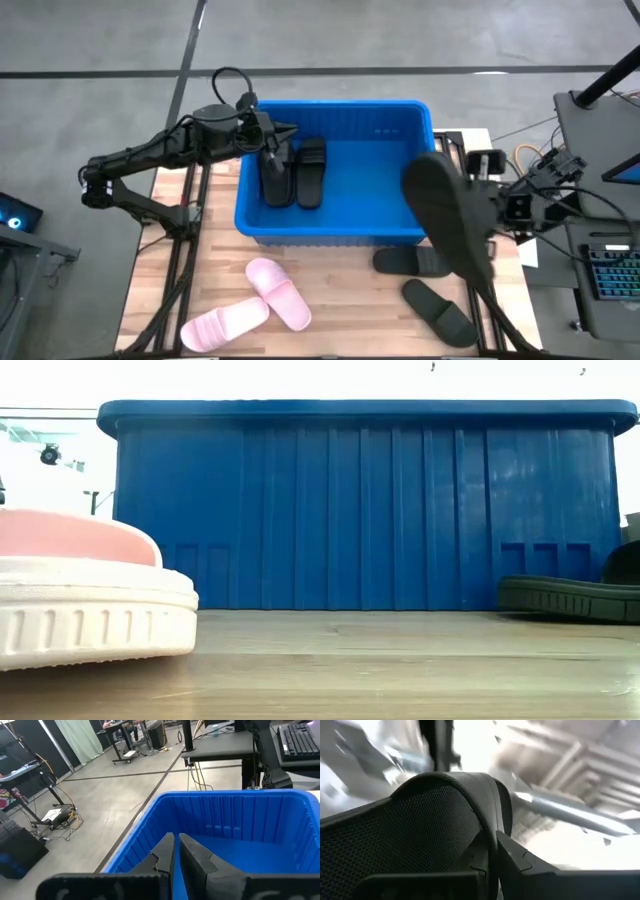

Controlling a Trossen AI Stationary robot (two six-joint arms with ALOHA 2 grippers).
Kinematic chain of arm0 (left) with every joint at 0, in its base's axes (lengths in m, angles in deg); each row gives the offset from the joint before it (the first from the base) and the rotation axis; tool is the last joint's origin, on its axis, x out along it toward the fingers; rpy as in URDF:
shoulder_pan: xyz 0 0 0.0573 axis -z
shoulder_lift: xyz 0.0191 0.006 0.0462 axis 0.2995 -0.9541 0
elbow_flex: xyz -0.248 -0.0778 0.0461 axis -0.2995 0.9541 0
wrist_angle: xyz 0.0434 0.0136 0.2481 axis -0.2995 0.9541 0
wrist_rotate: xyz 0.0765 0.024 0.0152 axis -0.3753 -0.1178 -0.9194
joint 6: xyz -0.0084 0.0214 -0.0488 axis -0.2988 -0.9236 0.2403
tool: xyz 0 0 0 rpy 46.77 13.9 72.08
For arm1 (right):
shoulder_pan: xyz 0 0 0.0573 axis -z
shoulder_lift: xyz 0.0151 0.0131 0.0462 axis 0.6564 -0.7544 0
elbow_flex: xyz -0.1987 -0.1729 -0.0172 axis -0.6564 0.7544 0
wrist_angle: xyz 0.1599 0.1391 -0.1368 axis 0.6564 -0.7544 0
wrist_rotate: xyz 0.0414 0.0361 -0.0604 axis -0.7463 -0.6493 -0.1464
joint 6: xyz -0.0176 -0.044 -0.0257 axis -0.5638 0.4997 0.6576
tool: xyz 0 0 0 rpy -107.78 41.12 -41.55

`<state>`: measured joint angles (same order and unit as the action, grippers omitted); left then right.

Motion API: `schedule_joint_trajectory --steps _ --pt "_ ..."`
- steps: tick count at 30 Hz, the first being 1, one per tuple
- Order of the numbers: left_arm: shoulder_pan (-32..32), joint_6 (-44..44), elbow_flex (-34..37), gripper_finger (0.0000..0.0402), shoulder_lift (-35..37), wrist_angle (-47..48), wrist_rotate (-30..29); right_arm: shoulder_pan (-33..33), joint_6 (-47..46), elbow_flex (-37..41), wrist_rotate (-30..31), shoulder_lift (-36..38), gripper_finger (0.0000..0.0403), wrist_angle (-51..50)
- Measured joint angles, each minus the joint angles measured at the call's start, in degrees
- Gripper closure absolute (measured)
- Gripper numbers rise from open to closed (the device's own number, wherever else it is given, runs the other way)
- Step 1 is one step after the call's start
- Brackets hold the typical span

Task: Pick and place slides into bin
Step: Put the black slide into the blue bin

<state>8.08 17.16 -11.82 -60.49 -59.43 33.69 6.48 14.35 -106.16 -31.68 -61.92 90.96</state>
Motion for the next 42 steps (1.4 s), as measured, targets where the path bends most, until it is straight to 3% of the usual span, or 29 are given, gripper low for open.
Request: schedule_joint_trajectory --steps 6,12,22,26,33,42 --pt "0.0 0.0 0.0 0.0391 2.21 -0.08 1.93 0.07 0.78 0.0 13.28 -0.14 0.039 -3.0" --pt "-0.02 -0.05 0.0 0.0391 5.04 0.84 4.0 0.11 4.11 0.0 16.96 -0.45 0.039 -3.82" --pt "-0.02 0.1 2.5 0.0391 11.72 4.87 9.51 4.87 3.08 0.0 30.2 -0.92 0.039 -9.13" --pt "0.04 0.09 6.38 0.0391 16.43 3.28 12.3 9.39 -0.92 0.0 31.26 -1.58 0.039 -13.07" --pt "-0.02 1.53 13.16 0.0391 24.62 1.86 10.92 16.81 -4.23 0.0 31.37 -3.21 0.039 -16.6" --pt "-0.02 7.5 16.12 0.0391 27.37 2.41 8.99 23.11 -4.38 -0.06 31.0 -4.42 0.039 -18.91"
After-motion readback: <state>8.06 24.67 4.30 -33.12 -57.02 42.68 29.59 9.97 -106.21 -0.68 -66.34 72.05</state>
